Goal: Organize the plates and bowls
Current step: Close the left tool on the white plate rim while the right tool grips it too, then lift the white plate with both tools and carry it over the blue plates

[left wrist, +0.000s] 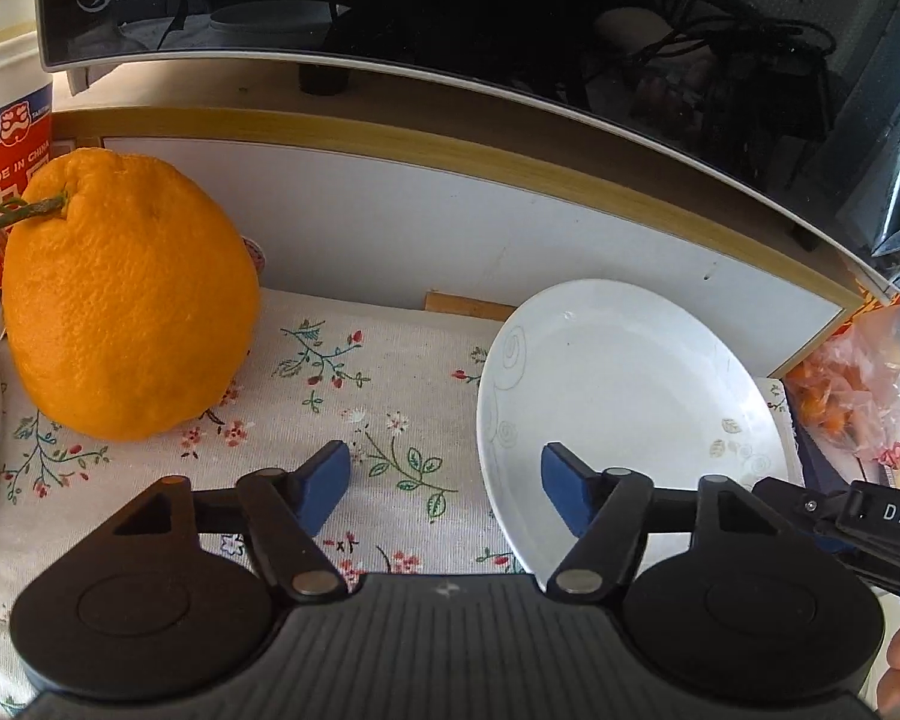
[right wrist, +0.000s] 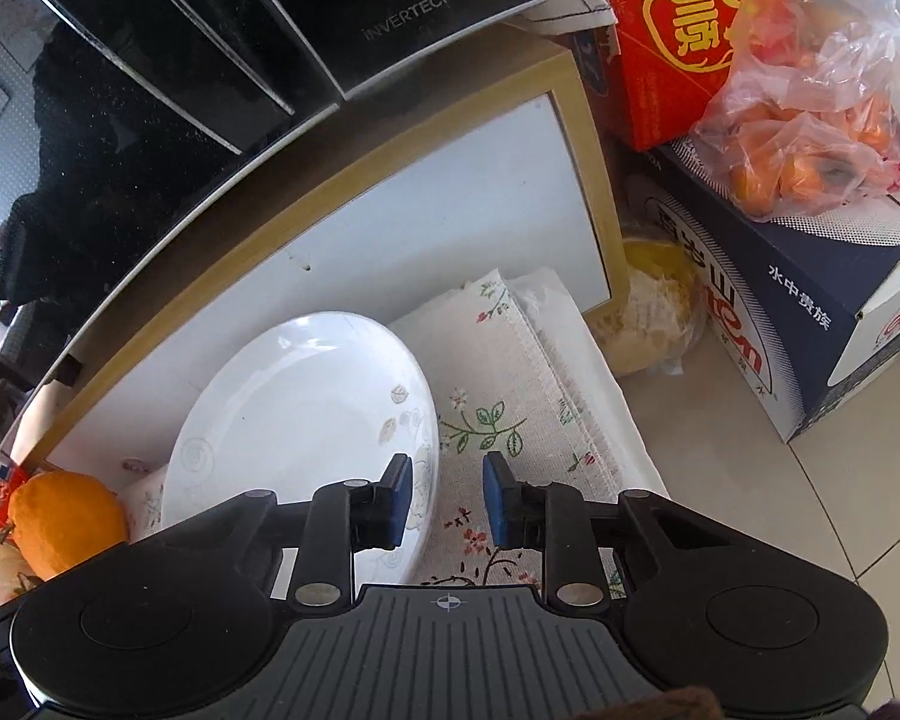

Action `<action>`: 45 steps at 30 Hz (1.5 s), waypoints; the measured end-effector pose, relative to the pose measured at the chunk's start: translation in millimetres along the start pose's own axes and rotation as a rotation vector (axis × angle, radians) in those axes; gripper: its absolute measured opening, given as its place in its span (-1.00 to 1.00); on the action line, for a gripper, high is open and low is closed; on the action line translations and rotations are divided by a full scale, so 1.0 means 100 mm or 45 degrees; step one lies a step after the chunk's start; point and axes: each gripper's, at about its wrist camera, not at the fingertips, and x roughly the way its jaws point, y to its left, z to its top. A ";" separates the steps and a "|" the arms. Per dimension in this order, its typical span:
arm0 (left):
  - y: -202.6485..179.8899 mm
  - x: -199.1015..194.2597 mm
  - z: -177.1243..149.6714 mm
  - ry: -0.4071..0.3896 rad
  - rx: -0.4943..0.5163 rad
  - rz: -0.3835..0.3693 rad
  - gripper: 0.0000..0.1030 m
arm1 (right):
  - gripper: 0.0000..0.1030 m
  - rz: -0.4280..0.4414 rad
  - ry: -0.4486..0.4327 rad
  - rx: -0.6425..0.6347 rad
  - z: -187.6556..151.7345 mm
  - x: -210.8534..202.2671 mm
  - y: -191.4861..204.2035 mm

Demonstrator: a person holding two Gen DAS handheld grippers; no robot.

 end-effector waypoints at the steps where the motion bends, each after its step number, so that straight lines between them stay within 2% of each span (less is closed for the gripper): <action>1: -0.01 0.00 0.00 0.002 0.009 -0.004 -0.09 | -0.66 0.000 0.005 -0.004 0.00 0.01 0.01; 3: -0.03 0.00 0.00 0.009 0.019 -0.024 -0.37 | -0.75 -0.006 0.014 -0.013 0.00 0.04 0.03; 5: -0.05 0.03 0.01 0.032 0.005 -0.084 -0.54 | -0.82 0.002 0.009 -0.023 -0.01 0.05 0.06; 6: -0.06 0.04 0.00 0.043 -0.010 -0.109 -0.68 | -0.80 -0.006 -0.001 -0.038 -0.02 0.05 0.08; 8: -0.10 0.05 0.01 0.051 -0.033 -0.106 -0.68 | -0.78 -0.019 -0.014 -0.059 -0.04 0.03 0.11; 14: -0.09 -0.07 0.08 0.039 -0.040 -0.127 -0.77 | -0.80 0.041 -0.022 0.023 0.02 -0.08 0.04; 25: 0.05 -0.58 0.09 -0.008 -0.041 -0.136 -0.78 | -0.79 0.056 -0.058 -0.053 -0.06 -0.48 0.26; 36: 0.21 -1.17 -0.11 -0.075 -0.079 -0.117 -0.79 | -0.79 0.078 -0.101 -0.183 -0.31 -0.90 0.56; 45: 0.44 -1.64 -0.32 -0.131 -0.093 -0.104 -0.79 | -0.78 0.145 -0.103 -0.219 -0.64 -1.29 0.80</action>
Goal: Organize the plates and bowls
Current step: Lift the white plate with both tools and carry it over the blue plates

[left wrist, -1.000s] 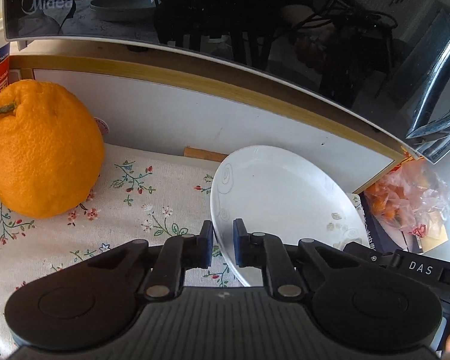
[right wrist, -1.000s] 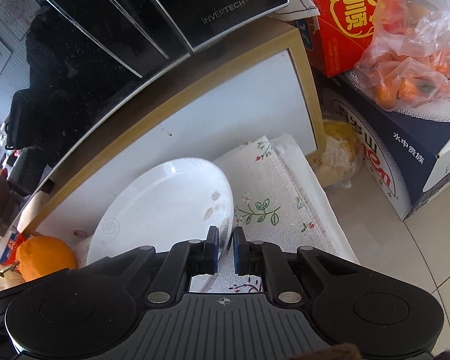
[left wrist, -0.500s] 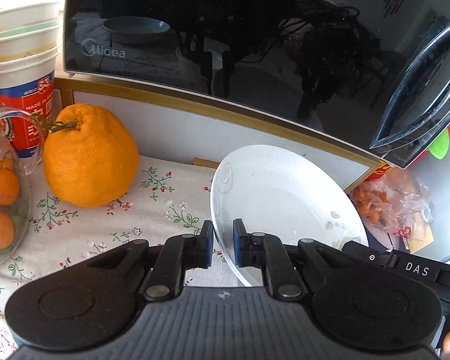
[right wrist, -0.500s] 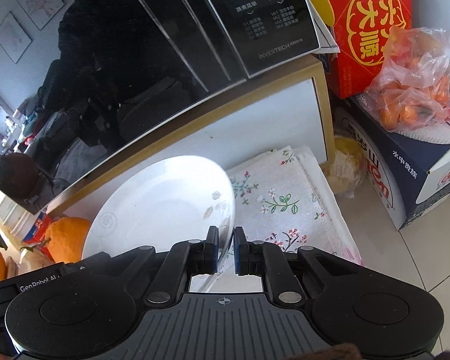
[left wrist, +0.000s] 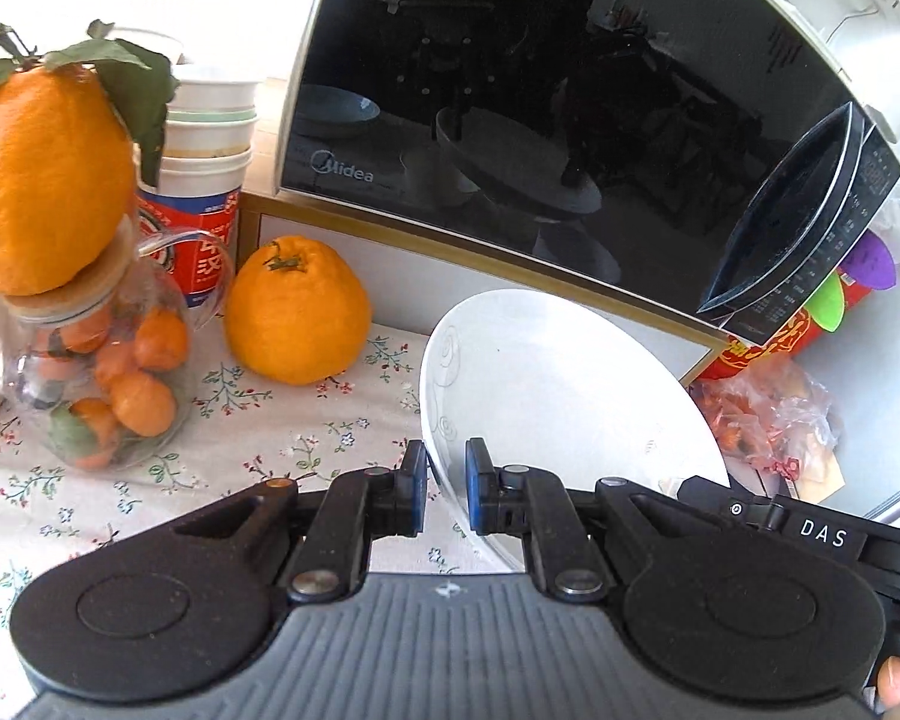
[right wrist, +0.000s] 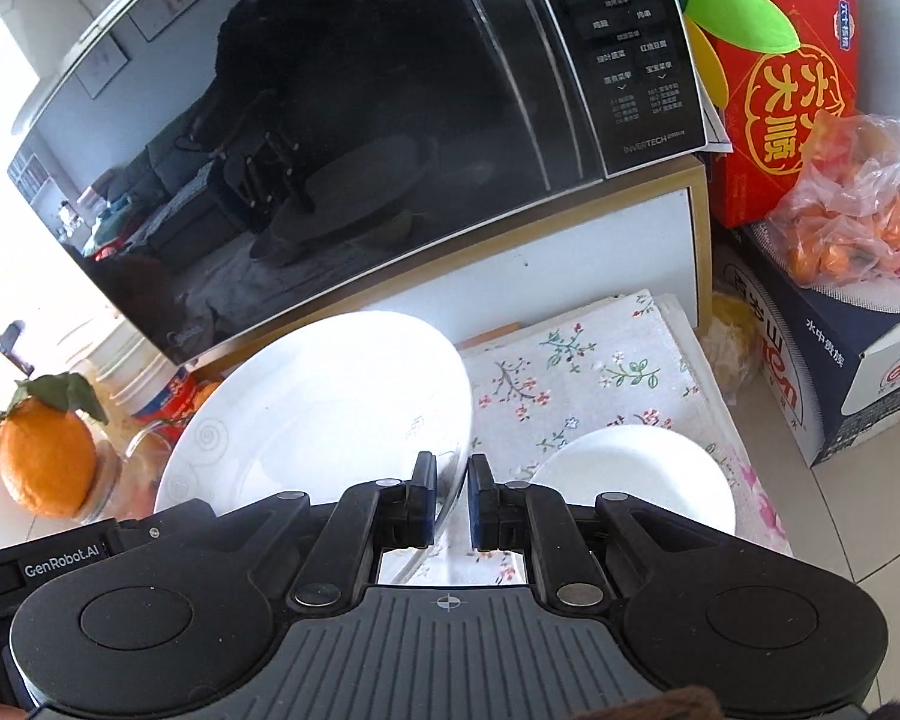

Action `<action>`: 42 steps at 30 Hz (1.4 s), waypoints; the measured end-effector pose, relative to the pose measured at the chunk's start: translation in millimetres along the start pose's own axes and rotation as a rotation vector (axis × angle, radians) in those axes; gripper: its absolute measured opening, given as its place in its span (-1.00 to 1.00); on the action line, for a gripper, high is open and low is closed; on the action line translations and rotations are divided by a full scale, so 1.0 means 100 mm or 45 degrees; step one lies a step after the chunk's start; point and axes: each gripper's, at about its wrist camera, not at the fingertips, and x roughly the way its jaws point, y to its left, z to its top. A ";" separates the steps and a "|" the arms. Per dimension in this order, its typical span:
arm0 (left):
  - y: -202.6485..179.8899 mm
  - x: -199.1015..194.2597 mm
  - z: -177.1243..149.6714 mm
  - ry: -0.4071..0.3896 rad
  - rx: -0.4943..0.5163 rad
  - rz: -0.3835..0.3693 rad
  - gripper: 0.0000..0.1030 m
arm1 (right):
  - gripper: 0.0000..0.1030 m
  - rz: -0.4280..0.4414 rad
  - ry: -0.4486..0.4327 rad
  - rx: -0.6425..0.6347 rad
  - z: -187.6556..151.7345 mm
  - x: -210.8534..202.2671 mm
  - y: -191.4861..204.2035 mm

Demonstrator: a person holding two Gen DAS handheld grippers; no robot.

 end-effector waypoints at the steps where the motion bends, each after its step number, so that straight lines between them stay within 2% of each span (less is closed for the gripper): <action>1: 0.03 -0.06 -0.02 -0.001 -0.008 -0.002 -0.79 | -0.78 0.004 -0.002 -0.007 -0.04 -0.05 0.05; 11: 0.36 -0.75 -0.28 -0.058 -0.007 0.024 -0.79 | -0.77 0.069 -0.001 -0.079 -0.54 -0.48 0.53; 21: 0.87 -1.40 -0.77 -0.067 -0.023 0.106 -0.79 | -0.77 0.126 0.058 -0.176 -1.23 -0.71 1.04; 28: 1.19 -1.61 -1.04 -0.081 -0.039 0.188 -0.79 | -0.74 0.139 0.106 -0.258 -1.70 -0.73 1.34; 37: 1.40 -1.79 -1.28 -0.074 -0.016 0.218 -0.79 | -0.73 0.136 0.128 -0.320 -2.03 -0.81 1.51; 42: 1.51 -1.86 -1.41 -0.054 -0.002 0.233 -0.79 | -0.72 0.143 0.178 -0.356 -2.24 -0.82 1.57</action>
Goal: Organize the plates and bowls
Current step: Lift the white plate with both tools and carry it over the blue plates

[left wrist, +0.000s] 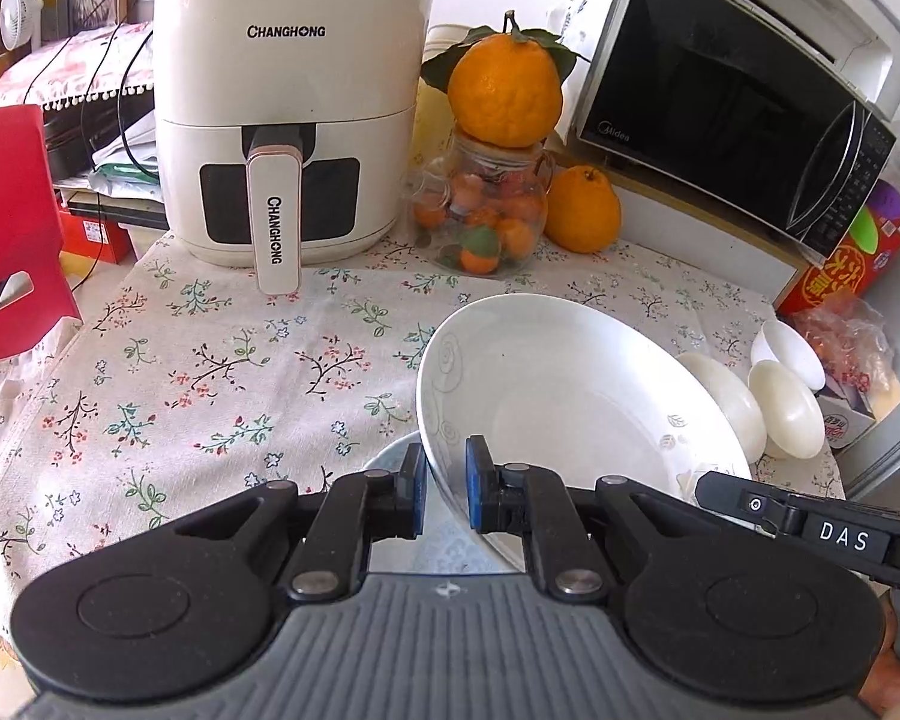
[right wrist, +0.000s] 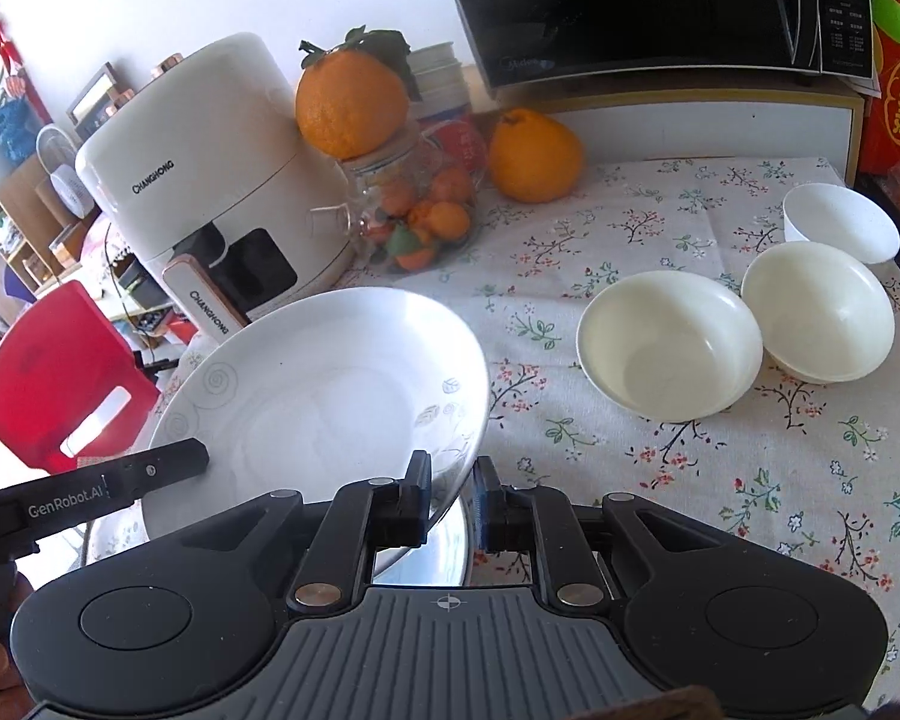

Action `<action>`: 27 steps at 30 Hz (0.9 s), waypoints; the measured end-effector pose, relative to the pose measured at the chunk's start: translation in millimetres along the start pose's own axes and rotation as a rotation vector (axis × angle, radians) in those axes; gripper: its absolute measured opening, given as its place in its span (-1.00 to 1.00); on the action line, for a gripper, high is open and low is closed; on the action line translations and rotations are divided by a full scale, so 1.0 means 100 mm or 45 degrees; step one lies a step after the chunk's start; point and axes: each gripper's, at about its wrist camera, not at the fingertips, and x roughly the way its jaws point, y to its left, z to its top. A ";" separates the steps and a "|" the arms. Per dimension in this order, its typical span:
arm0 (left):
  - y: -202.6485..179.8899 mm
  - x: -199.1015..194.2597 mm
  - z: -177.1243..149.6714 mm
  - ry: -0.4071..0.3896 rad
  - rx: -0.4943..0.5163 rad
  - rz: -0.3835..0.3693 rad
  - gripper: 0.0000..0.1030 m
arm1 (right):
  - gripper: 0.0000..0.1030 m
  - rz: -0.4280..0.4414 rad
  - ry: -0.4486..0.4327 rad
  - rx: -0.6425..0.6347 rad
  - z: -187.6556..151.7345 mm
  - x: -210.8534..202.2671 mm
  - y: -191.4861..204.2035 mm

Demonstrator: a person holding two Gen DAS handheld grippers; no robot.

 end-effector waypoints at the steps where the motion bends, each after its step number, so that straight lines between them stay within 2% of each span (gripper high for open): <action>1: 0.03 0.00 -0.03 0.007 -0.002 0.004 -0.79 | -0.71 0.000 0.011 -0.009 -0.03 0.01 0.03; 14: 0.19 0.10 -0.27 0.106 0.019 0.071 -0.79 | -0.69 -0.056 0.137 -0.100 -0.28 0.18 0.23; 27: 0.15 0.15 -0.36 0.130 0.089 0.131 -0.79 | -0.68 -0.113 0.167 -0.146 -0.36 0.24 0.30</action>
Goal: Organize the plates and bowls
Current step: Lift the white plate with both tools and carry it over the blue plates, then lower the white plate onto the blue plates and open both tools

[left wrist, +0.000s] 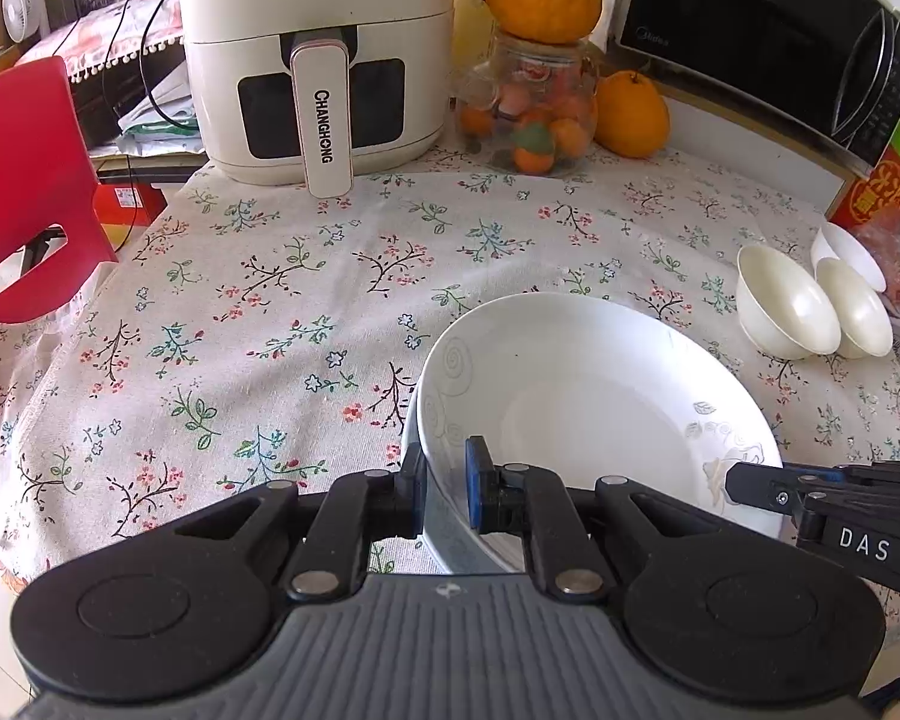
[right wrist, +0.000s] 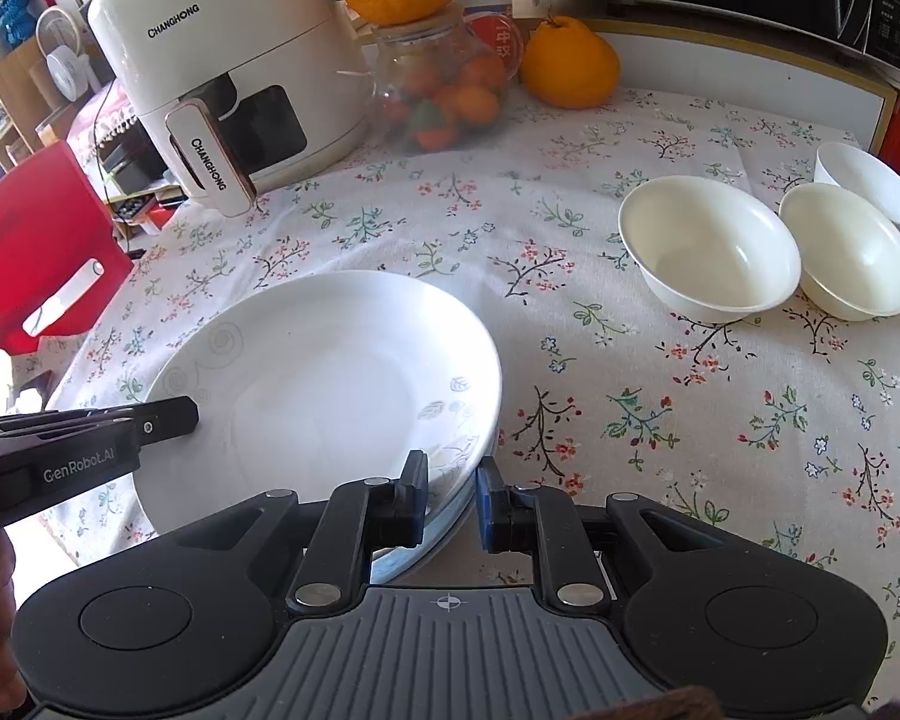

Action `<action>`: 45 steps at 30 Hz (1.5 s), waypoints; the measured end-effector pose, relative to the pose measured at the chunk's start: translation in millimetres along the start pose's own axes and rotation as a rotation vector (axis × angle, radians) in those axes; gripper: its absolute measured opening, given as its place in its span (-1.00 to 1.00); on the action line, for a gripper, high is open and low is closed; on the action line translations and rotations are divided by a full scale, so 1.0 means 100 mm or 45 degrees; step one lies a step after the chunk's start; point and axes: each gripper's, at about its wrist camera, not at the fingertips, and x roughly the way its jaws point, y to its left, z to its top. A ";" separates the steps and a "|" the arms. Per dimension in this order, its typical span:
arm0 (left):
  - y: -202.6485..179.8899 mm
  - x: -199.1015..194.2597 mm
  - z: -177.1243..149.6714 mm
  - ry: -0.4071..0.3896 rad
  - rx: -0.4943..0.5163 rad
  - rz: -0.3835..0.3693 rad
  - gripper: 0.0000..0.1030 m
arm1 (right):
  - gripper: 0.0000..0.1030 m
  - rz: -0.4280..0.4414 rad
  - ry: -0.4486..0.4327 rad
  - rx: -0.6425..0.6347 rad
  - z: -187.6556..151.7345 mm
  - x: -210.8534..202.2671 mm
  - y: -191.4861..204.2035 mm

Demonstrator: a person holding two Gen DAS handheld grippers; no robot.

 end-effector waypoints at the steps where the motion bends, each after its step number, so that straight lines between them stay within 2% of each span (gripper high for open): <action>1: 0.00 0.00 -0.01 0.001 0.004 0.005 -0.79 | -0.68 -0.004 0.000 -0.004 0.00 0.00 0.01; 7: -0.02 0.06 -0.05 0.024 0.016 0.042 -0.79 | -0.67 -0.061 -0.010 -0.056 -0.05 0.03 0.11; 24: -0.15 0.09 -0.11 -0.024 0.114 0.162 -0.79 | -0.66 -0.247 -0.071 -0.218 -0.21 0.10 0.36; 38: -0.18 0.07 -0.08 -0.082 0.130 0.190 -0.80 | -0.63 -0.213 -0.066 -0.206 -0.18 0.10 0.31; 45: -0.13 0.09 -0.05 -0.069 0.092 0.180 -0.80 | -0.63 -0.182 -0.065 -0.165 -0.14 0.08 0.24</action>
